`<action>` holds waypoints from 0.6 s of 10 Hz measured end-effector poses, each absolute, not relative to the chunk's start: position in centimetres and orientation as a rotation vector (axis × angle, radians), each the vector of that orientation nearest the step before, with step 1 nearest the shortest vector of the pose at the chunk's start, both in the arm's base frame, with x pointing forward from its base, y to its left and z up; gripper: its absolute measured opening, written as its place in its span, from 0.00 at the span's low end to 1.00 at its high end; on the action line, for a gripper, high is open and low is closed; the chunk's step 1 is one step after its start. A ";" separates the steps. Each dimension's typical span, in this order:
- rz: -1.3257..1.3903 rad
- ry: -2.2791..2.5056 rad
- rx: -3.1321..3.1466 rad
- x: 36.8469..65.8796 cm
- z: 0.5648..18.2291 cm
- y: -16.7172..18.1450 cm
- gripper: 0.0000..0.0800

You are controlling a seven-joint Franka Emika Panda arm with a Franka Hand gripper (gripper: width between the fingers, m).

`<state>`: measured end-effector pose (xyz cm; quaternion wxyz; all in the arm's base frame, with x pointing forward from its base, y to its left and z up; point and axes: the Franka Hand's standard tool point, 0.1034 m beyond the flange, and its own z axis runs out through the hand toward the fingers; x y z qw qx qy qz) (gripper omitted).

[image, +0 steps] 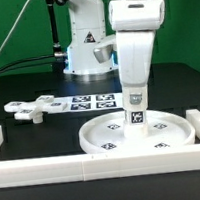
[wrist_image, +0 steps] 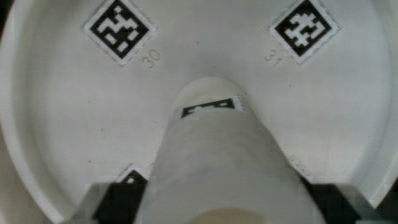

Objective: Assemble round table

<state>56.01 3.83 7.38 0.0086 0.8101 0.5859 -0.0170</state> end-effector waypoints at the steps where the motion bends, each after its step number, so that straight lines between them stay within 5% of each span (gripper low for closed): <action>1: -0.052 1.724 2.603 56.0 7.4 3.8 0.51; 6: -0.037 1.007 2.971 55.9 7.4 4.2 0.51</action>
Offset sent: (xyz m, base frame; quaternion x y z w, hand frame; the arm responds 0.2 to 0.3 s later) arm -0.0074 0.0009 0.0004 0.0174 0.0012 0.3093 0.9508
